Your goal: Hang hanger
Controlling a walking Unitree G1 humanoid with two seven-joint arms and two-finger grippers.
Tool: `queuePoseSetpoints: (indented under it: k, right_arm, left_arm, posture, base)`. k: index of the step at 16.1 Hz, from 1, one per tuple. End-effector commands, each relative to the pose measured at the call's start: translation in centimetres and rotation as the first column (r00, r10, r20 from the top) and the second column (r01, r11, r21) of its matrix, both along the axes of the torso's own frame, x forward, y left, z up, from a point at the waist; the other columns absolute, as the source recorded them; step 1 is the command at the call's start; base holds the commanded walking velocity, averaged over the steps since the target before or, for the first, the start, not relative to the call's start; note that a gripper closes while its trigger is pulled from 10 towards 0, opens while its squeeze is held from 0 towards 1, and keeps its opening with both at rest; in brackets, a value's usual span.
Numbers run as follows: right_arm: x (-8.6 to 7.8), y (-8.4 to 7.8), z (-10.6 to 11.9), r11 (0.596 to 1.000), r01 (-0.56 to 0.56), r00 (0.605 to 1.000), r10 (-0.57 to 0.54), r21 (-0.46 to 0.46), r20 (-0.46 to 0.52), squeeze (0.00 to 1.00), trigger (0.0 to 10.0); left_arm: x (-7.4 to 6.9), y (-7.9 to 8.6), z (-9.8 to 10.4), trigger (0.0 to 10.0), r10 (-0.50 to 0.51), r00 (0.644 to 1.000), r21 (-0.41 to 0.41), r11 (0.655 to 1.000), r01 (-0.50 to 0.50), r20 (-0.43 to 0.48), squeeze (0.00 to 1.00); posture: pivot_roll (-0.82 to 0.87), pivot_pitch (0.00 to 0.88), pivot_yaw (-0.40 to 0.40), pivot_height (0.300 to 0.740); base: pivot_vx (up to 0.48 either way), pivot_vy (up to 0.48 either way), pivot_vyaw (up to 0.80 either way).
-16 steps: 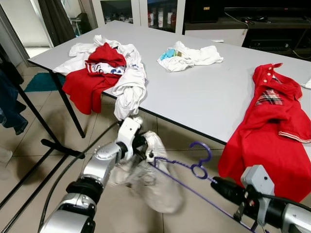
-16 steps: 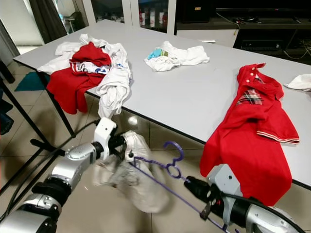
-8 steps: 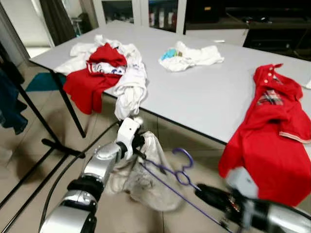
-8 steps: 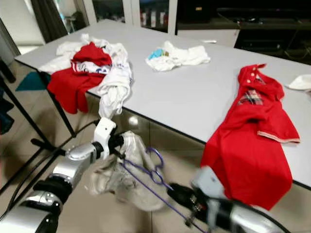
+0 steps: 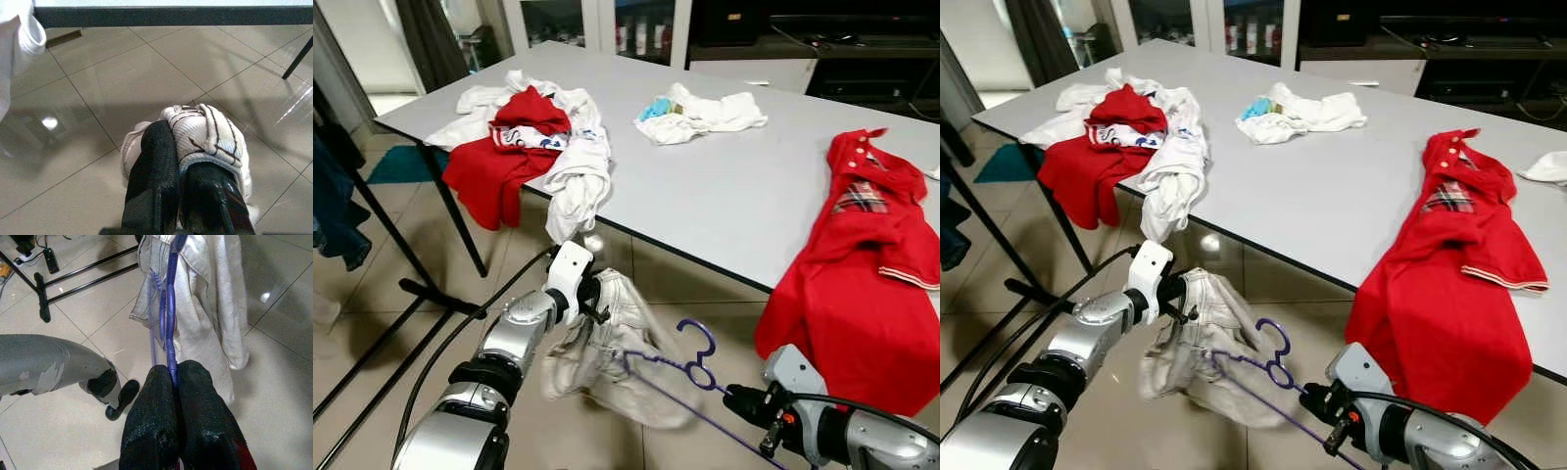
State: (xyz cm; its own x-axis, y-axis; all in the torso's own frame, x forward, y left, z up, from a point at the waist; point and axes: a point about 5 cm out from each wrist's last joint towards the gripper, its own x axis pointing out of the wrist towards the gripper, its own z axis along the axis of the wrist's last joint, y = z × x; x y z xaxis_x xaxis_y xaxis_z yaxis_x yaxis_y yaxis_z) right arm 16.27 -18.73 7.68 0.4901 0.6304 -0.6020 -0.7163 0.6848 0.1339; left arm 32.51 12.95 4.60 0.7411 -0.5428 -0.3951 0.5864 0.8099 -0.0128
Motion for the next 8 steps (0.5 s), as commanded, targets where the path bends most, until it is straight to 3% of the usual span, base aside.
queuePoseSetpoints:
  k: [1, 4, 8]
  right_arm:
    - [0.5, 0.3, 0.5, 1.000, 0.003, 1.000, -0.003, 0.006, 0.024, 0.00, 10.0]
    - [0.9, 2.3, 0.3, 0.998, -0.015, 1.000, 0.013, 0.054, 0.028, 0.00, 10.0]
    - [0.6, 2.1, 0.6, 0.996, -0.065, 0.997, 0.062, 0.060, 0.042, 0.00, 10.0]
  left_arm:
    - [1.2, -0.2, 1.8, 10.0, 0.000, 0.997, -0.003, 1.000, 0.000, 0.083, 0.00]
    - [1.6, -0.8, 2.3, 10.0, 0.001, 0.995, -0.017, 1.000, 0.001, 0.100, 0.00]
    - [1.5, -0.5, 2.1, 10.0, 0.011, 0.995, -0.012, 1.000, -0.010, 0.098, 0.00]
  posture:
    - [-0.17, 0.000, 0.070, 0.740]
    - [-0.18, 0.000, 0.069, 0.740]
    - [-0.18, 0.000, 0.070, 0.740]
  base:
    - [0.000, 0.000, 0.00]
    - [0.000, 0.000, 0.00]
    - [0.000, 0.000, 0.00]
